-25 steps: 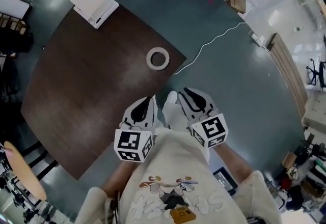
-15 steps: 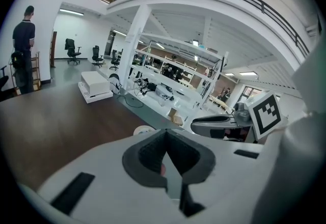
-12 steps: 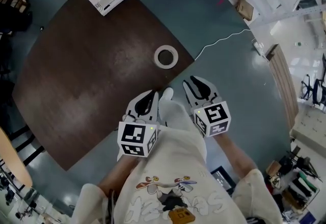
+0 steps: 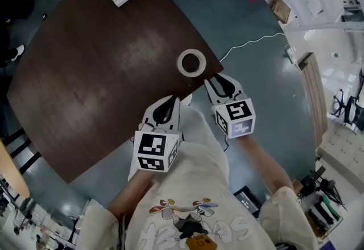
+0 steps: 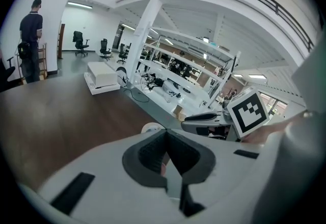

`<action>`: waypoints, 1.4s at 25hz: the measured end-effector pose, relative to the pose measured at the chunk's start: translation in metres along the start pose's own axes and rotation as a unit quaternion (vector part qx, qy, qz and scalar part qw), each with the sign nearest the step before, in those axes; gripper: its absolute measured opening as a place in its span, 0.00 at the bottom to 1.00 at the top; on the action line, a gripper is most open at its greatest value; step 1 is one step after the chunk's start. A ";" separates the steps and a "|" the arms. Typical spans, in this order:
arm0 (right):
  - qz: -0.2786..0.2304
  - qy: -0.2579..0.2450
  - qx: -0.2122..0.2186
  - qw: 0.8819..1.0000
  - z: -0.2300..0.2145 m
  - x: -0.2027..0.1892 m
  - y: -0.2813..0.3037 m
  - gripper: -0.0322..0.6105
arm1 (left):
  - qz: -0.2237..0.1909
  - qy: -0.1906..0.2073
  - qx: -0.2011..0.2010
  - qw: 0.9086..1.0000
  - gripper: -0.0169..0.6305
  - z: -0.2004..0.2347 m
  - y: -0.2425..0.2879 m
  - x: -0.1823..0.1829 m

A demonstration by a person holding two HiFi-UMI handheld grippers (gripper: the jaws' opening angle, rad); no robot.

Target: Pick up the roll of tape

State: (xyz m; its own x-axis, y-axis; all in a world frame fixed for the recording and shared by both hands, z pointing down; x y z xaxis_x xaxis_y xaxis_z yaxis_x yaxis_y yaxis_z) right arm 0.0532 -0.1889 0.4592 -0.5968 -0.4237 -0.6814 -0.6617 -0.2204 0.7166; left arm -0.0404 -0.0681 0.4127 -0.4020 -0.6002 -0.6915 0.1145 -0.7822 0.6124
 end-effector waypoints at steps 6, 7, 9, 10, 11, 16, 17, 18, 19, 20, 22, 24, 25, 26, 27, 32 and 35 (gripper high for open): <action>0.030 0.000 0.002 1.000 -0.006 0.000 0.029 0.26 | 0.017 -0.019 0.009 1.000 0.04 0.020 0.011 -0.002; 0.034 0.003 0.004 0.999 -0.007 -0.001 0.035 0.26 | 0.020 -0.023 0.011 0.999 0.04 0.023 0.014 -0.002; 0.042 0.009 0.006 0.999 -0.012 -0.005 0.048 0.27 | 0.026 -0.030 0.015 0.999 0.04 0.031 0.023 -0.004; 0.046 0.011 0.006 0.999 -0.015 -0.007 0.054 0.27 | 0.028 -0.033 0.016 0.999 0.04 0.034 0.028 -0.006; 0.049 0.012 0.005 0.999 -0.017 -0.009 0.058 0.27 | 0.031 -0.036 0.017 0.999 0.04 0.037 0.031 -0.007; 0.068 0.008 -0.001 0.998 -0.028 -0.016 0.081 0.28 | 0.040 -0.046 0.018 0.998 0.04 0.047 0.045 -0.013; 0.073 0.008 -0.002 0.997 -0.031 -0.017 0.085 0.28 | 0.042 -0.047 0.018 0.998 0.04 0.048 0.048 -0.014; 0.078 0.007 -0.003 0.997 -0.034 -0.019 0.090 0.29 | 0.045 -0.049 0.019 0.998 0.04 0.049 0.051 -0.015; 0.083 0.007 -0.003 0.997 -0.037 -0.020 0.095 0.29 | 0.046 -0.050 0.019 0.997 0.04 0.050 0.053 -0.016; 0.088 0.008 -0.003 0.996 -0.039 -0.022 0.099 0.30 | 0.047 -0.051 0.020 0.997 0.04 0.051 0.056 -0.016; 0.099 0.015 0.001 0.995 -0.043 -0.025 0.109 0.31 | 0.049 -0.053 0.022 0.997 0.04 0.053 0.059 -0.015; 0.110 0.030 0.008 0.993 -0.045 -0.029 0.119 0.32 | 0.049 -0.057 0.023 0.997 0.04 0.056 0.063 -0.015; 0.116 0.037 0.012 0.993 -0.046 -0.031 0.124 0.34 | 0.049 -0.059 0.024 0.997 0.04 0.058 0.064 -0.014; 0.121 0.041 0.013 0.992 -0.047 -0.032 0.127 0.34 | 0.049 -0.061 0.025 0.997 0.04 0.059 0.064 -0.014; 0.126 0.041 0.013 0.991 -0.047 -0.034 0.130 0.34 | 0.048 -0.062 0.026 0.997 0.04 0.060 0.064 -0.014; 0.151 0.040 0.010 0.988 -0.046 -0.036 0.142 0.34 | 0.047 -0.072 0.029 0.996 0.04 0.066 0.059 -0.013; 0.167 0.041 0.012 0.985 -0.045 -0.038 0.150 0.34 | 0.047 -0.079 0.031 0.995 0.04 0.070 0.058 -0.015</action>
State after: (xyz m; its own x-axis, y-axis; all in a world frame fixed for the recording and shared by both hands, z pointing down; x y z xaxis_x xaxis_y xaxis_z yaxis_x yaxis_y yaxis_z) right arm -0.0031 -0.2450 0.5990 -0.7456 -0.5382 -0.3929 -0.4452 -0.0364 0.8947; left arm -0.0910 -0.0931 0.4855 -0.5297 -0.6336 -0.5639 0.1044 -0.7085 0.6980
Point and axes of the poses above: the fingertips, and each gripper's own axes: y forward along the fingers, z to its left, x out of its top, the point moved 4 cm from there along -y, backward along the fingers
